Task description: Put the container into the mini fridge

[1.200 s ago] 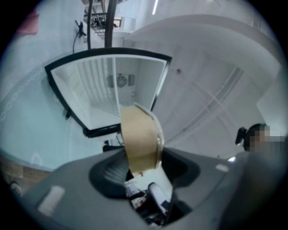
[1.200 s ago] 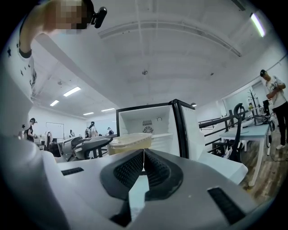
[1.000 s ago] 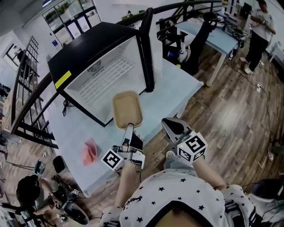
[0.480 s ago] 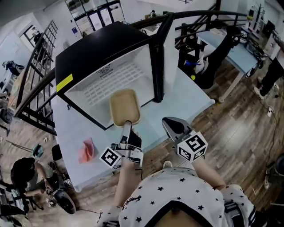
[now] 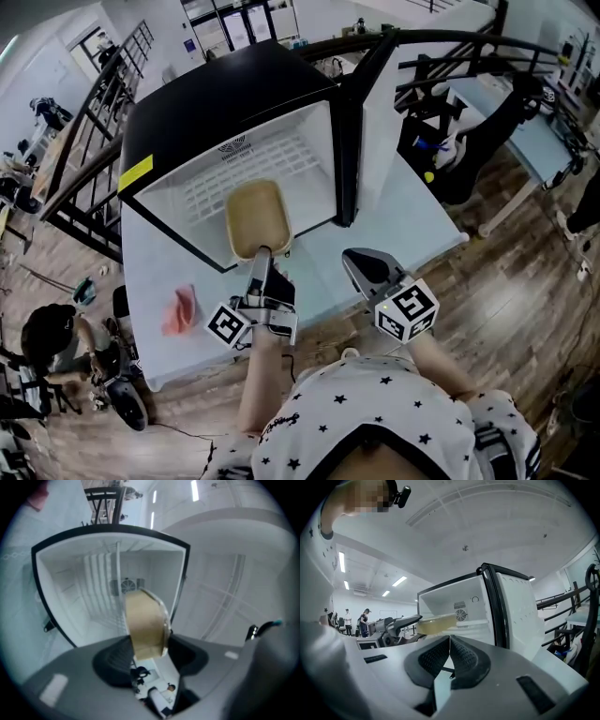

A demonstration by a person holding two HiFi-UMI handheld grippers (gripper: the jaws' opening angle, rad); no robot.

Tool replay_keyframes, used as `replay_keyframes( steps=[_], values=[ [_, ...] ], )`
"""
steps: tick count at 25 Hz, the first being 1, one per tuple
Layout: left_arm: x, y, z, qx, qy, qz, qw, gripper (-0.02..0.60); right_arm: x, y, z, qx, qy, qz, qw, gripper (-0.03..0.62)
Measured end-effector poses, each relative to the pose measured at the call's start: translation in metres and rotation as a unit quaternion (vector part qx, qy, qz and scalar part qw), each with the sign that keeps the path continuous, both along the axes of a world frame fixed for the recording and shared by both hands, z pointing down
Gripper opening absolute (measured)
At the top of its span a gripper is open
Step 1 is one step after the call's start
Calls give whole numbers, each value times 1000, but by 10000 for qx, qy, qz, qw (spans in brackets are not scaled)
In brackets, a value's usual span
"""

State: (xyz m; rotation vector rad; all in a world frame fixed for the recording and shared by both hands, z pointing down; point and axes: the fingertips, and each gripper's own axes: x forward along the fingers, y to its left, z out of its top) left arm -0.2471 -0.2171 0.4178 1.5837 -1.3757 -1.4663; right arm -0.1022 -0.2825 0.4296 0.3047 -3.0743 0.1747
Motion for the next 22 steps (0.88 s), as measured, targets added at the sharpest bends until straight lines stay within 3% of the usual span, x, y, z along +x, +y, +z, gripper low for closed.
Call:
replay_keyframes(
  steps=[15, 22],
  values=[
    [-28, -27, -3, -170, 159, -477, 9986, 224, -15, -17, 13, -266, 6, -389, 9989, 21],
    [-53, -41, 2, -210, 282, -640, 9973, 225, -24, -32, 18, -295, 41, -345, 9990, 21]
  ],
)
